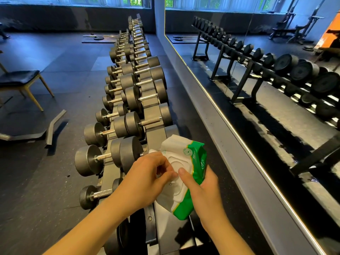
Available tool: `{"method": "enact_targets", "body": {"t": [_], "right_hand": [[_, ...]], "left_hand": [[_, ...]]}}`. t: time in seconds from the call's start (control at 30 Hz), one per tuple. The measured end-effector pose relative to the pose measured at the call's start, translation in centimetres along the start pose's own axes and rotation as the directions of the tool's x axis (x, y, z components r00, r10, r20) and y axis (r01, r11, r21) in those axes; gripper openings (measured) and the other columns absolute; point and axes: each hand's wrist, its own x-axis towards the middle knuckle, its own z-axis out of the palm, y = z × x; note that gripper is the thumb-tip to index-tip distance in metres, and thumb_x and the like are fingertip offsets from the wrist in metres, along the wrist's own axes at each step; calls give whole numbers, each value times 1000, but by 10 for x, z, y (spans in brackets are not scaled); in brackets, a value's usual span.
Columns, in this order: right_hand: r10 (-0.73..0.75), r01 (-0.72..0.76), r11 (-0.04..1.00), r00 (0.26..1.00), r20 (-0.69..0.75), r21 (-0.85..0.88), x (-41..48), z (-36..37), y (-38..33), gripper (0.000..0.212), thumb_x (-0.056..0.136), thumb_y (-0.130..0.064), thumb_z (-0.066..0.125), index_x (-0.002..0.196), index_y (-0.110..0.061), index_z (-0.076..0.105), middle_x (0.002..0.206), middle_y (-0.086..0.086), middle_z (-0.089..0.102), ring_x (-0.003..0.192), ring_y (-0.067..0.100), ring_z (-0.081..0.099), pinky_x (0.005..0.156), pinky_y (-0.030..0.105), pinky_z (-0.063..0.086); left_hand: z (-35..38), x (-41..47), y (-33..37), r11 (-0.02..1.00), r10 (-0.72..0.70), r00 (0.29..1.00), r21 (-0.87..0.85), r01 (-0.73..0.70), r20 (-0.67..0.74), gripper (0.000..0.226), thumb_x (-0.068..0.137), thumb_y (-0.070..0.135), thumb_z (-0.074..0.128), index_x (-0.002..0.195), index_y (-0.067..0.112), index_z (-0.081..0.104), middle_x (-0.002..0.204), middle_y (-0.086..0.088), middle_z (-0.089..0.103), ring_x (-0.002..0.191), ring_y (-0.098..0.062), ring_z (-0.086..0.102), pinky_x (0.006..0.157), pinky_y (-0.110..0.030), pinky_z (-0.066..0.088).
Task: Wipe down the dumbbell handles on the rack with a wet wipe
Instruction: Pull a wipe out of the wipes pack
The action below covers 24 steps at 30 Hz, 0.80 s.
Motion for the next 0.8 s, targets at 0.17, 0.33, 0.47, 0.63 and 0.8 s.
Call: {"method": "enact_targets", "body": {"t": [0.17, 0.33, 0.47, 0.63, 0.8], "right_hand": [[47, -47, 998, 999, 1, 29, 1, 0, 2, 39, 90, -19, 74, 126, -25, 63, 113, -3, 75, 104, 16, 72, 93, 44, 59], [59, -59, 997, 998, -15, 41, 0, 0, 3, 36, 89, -19, 74, 122, -28, 65, 109, -6, 76, 101, 14, 73, 92, 45, 59], [75, -73, 996, 996, -47, 44, 0, 2, 4, 36, 89, -20, 75, 122, -30, 65, 109, -7, 76, 101, 13, 72, 94, 47, 59], [124, -113, 988, 987, -104, 108, 1, 2, 5, 36, 88, -22, 77, 122, -30, 67, 108, -8, 76, 101, 14, 73, 94, 47, 58], [155, -129, 974, 979, -132, 187, 0, 1, 2, 31, 89, -16, 75, 115, -29, 67, 102, -8, 78, 96, 12, 74, 84, 37, 60]], "left_hand": [[-3, 1, -4, 957, 180, 983, 223, -186, 48, 36, 94, 57, 46, 89, 27, 66, 88, 19, 52, 89, 0, 50, 73, -14, 41], [-11, -4, -6, 902, 312, 944, 276, -331, 110, 26, 92, 48, 56, 103, 33, 75, 104, 18, 56, 97, 2, 47, 78, -12, 44], [-7, -5, -4, 766, 456, 885, 465, -445, 95, 15, 86, 35, 68, 96, 28, 77, 98, 7, 57, 91, -7, 43, 74, -17, 32], [4, -12, -8, 690, 575, 818, 526, -497, 19, 21, 95, 31, 55, 97, 22, 74, 93, 3, 64, 84, -15, 50, 68, -26, 45], [10, -23, -12, 862, 439, 897, 304, -406, -45, 16, 94, 31, 58, 104, 26, 70, 105, 15, 65, 94, -9, 60, 74, -32, 55]]}}
